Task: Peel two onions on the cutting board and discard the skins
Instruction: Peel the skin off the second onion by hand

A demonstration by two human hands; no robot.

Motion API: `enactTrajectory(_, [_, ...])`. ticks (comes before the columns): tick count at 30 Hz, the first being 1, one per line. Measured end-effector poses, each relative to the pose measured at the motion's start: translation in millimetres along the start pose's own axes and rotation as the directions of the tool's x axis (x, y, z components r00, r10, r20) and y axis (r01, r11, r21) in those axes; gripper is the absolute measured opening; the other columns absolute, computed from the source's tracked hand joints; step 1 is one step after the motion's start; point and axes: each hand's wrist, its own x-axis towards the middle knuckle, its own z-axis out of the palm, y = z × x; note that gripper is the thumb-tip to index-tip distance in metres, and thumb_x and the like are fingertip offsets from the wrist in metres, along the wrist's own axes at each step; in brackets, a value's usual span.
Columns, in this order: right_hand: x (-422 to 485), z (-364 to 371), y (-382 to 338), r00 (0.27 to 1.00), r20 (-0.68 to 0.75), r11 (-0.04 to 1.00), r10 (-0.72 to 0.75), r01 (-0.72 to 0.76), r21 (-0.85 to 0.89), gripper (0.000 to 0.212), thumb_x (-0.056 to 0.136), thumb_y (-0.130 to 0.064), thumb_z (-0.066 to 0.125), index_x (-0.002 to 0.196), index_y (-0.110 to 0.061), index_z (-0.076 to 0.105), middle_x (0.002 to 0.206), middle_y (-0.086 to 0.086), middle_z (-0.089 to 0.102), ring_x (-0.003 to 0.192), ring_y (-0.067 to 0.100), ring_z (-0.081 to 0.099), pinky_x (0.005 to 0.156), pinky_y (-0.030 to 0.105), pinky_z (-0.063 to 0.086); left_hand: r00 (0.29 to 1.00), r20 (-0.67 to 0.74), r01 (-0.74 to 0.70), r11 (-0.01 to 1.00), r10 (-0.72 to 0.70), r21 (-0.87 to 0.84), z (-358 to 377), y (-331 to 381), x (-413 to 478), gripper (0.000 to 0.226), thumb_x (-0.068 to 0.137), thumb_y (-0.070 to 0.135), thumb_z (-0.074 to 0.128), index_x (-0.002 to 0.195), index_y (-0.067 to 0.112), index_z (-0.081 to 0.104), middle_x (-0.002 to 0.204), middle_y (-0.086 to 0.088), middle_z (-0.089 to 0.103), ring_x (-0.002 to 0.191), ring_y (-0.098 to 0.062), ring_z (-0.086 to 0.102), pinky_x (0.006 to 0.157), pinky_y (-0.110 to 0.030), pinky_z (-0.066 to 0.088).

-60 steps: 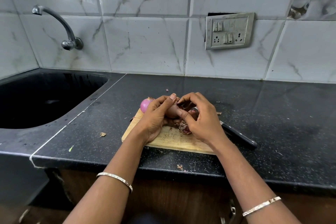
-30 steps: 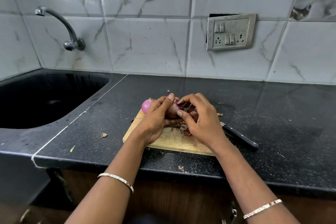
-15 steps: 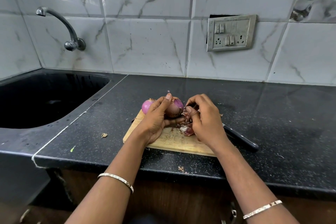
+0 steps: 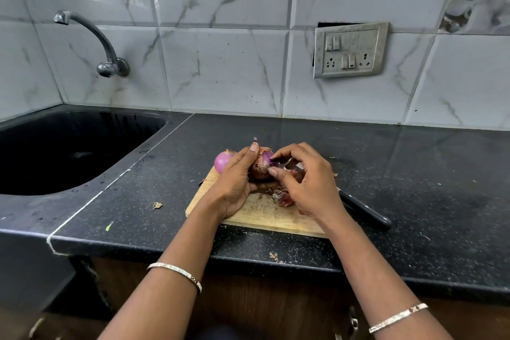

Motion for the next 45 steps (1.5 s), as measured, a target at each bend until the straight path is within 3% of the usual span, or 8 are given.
enactTrajectory(6, [0.6, 0.5, 2.1, 1.000, 0.007, 1.000, -0.019, 0.019, -0.003, 0.007, 0.089, -0.015, 0.075, 0.094, -0.018, 0.071, 0.095, -0.007, 0.063, 0.091, 0.010, 0.059, 0.081, 0.024, 0.047, 1.000, -0.009, 0.005, 1.000, -0.005, 0.023, 1.4, 0.2, -1.6, 0.043, 0.106, 0.035, 0.046, 0.128, -0.001, 0.057, 0.106, -0.017, 0.066, 0.090, -0.021, 0.070, 0.072, -0.035, 0.063])
enactTrajectory(14, [-1.8, 2.5, 5.3, 0.999, 0.036, 0.994, -0.023, 0.026, -0.102, 0.016, 0.092, -0.004, 0.062, 0.096, -0.019, 0.059, 0.092, -0.009, 0.056, 0.090, 0.016, 0.053, 0.079, 0.040, 0.047, 0.999, -0.034, 0.025, 1.000, -0.025, -0.001, 2.3, 1.6, -2.1, 0.054, 0.108, 0.040, 0.040, 0.127, -0.007, 0.058, 0.095, -0.018, 0.070, 0.078, -0.023, 0.071, 0.067, -0.034, 0.062])
enactTrajectory(20, [-2.2, -1.4, 0.7, 0.999, -0.038, 0.998, 0.037, -0.038, -0.043, 0.019, 0.090, -0.009, 0.068, 0.096, -0.024, 0.058, 0.092, -0.012, 0.059, 0.090, 0.012, 0.057, 0.079, 0.035, 0.049, 0.998, -0.061, 0.036, 0.999, -0.035, 0.005, 2.5, 1.9, -2.4, 0.057, 0.108, 0.042, 0.041, 0.132, -0.007, 0.056, 0.099, -0.021, 0.070, 0.079, -0.025, 0.071, 0.066, -0.033, 0.062])
enactTrajectory(25, [-1.5, 0.3, -3.2, 0.999, 0.024, 0.999, -0.025, 0.024, 0.023, 0.019, 0.086, -0.020, 0.078, 0.100, -0.024, 0.065, 0.097, -0.014, 0.061, 0.095, 0.010, 0.060, 0.084, 0.032, 0.049, 0.998, -0.053, 0.029, 0.999, -0.027, 0.025, 2.7, 2.4, -3.6, 0.059, 0.109, 0.043, 0.038, 0.133, -0.007, 0.056, 0.125, -0.031, 0.064, 0.102, -0.029, 0.068, 0.079, -0.039, 0.063])
enactTrajectory(32, [-2.4, 0.7, 1.9, 0.999, 0.034, 0.998, 0.030, -0.028, -0.059, 0.013, 0.090, -0.010, 0.071, 0.092, -0.021, 0.063, 0.091, -0.011, 0.061, 0.092, 0.014, 0.055, 0.080, 0.032, 0.043, 0.997, -0.066, 0.045, 0.999, -0.044, 0.013, 2.6, 2.2, -3.9, 0.058, 0.108, 0.042, 0.041, 0.131, -0.009, 0.055, 0.099, -0.021, 0.071, 0.076, -0.024, 0.071, 0.065, -0.032, 0.062])
enactTrajectory(35, [-2.5, 0.2, 4.6, 0.993, -0.021, 0.987, 0.116, -0.117, -0.108, 0.015, 0.091, -0.009, 0.069, 0.091, -0.022, 0.061, 0.090, -0.012, 0.062, 0.092, 0.014, 0.055, 0.078, 0.032, 0.042, 0.996, -0.082, 0.049, 0.999, -0.047, 0.014, 2.2, 1.8, -3.4, 0.060, 0.107, 0.044, 0.042, 0.132, -0.009, 0.054, 0.099, -0.022, 0.068, 0.070, -0.024, 0.069, 0.059, -0.030, 0.060])
enactTrajectory(40, [-3.4, -3.8, -1.8, 0.982, -0.034, 0.983, 0.184, -0.184, 0.011, 0.023, 0.086, -0.004, 0.067, 0.098, -0.024, 0.064, 0.088, -0.012, 0.067, 0.086, 0.001, 0.062, 0.074, 0.009, 0.046, 0.996, -0.072, 0.049, 0.998, -0.047, 0.033, 1.7, 1.8, -3.0, 0.058, 0.107, 0.044, 0.040, 0.132, -0.006, 0.054, 0.093, -0.018, 0.069, 0.065, -0.020, 0.067, 0.058, -0.029, 0.058])
enactTrajectory(45, [-1.3, -2.2, 1.4, 0.979, -0.083, 0.981, 0.186, -0.189, -0.029, 0.006, 0.091, -0.020, 0.071, 0.089, -0.025, 0.071, 0.080, -0.016, 0.070, 0.080, -0.001, 0.064, 0.071, 0.010, 0.046, 0.998, -0.037, 0.052, 0.996, -0.049, 0.071, 1.5, 3.1, -4.9, 0.051, 0.108, 0.045, 0.039, 0.122, 0.001, 0.062, 0.086, -0.013, 0.071, 0.064, -0.019, 0.063, 0.053, -0.026, 0.050])
